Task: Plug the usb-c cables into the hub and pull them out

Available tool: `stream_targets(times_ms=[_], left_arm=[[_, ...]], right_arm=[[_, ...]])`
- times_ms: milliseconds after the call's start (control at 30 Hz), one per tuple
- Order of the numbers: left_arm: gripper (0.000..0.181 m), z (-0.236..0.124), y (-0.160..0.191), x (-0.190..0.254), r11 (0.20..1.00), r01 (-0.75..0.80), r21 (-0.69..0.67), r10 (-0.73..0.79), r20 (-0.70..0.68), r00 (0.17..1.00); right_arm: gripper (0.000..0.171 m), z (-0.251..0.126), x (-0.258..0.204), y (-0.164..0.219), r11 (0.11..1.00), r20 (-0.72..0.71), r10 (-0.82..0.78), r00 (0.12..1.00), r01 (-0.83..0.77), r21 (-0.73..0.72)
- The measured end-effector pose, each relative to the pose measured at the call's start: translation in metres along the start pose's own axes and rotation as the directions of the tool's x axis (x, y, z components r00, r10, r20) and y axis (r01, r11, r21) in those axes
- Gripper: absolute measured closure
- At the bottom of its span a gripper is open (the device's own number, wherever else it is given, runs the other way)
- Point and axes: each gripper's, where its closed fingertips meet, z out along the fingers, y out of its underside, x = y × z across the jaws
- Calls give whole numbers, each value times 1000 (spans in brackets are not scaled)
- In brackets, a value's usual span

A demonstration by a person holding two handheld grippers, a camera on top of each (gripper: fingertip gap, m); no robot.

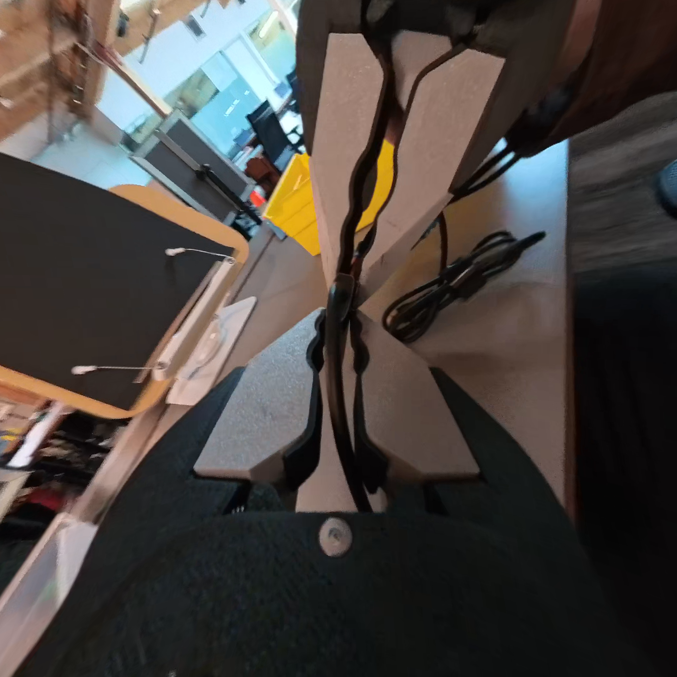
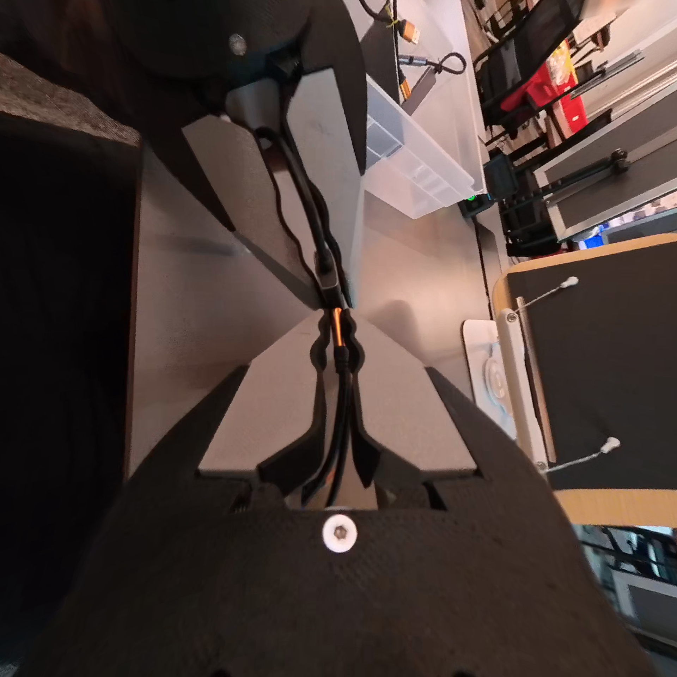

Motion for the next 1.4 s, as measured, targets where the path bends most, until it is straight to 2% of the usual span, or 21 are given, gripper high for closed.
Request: stream_targets(times_ms=[33, 133, 233, 333, 633, 767, 1100, 1167, 1233, 1300, 1400], left_arm=[[172, 2, 2, -3, 998, -42, -38, 44, 35, 998], [172, 10, 15, -6, 979, -101, -178, 118, 88, 989], [172, 16, 27, -5, 978, -51, -205, 70, 87, 994], [172, 18, 31, -9, 970, -61, -237, 91, 117, 989], [172, 23, 38, -12, 970, 130, -205, -102, 141, 985], [171, 25, 41, -13, 959, 202, -199, -174, 147, 974], [172, 26, 40, -13, 965, 174, -195, -146, 147, 978], [172, 27, 39, -13, 966, 175, -190, -149, 144, 978], [172, 24, 35, -9, 976, 169, -136, -157, 97, 983], [172, 20, 29, -3, 967, 239, -84, -238, 29, 971], [172, 22, 28, 3, 967, 244, -76, -246, -14, 969]], right_arm=[[168, 2, 2, 2, 1000, -15, -15, 1000, 15, -17], [168, 11, 6, 16, 988, -50, -102, 994, 95, -125], [167, 20, 7, 27, 965, -65, -153, 986, 135, -227], [167, 23, 11, 31, 945, -103, -192, 976, 156, -288], [167, 29, 17, 37, 932, -231, -212, 950, 126, -339], [166, 32, 19, 40, 920, -245, -244, 938, 144, -365], [167, 29, 21, 41, 865, -145, -345, 927, 254, -433], [166, 29, 20, 41, 883, -151, -315, 937, 231, -408], [166, 27, 16, 35, 941, -149, -234, 961, 186, -284], [164, 22, 11, 28, 990, -150, -48, 988, 27, -138], [162, 19, 7, 28, 994, -125, 101, 987, -106, -38]])
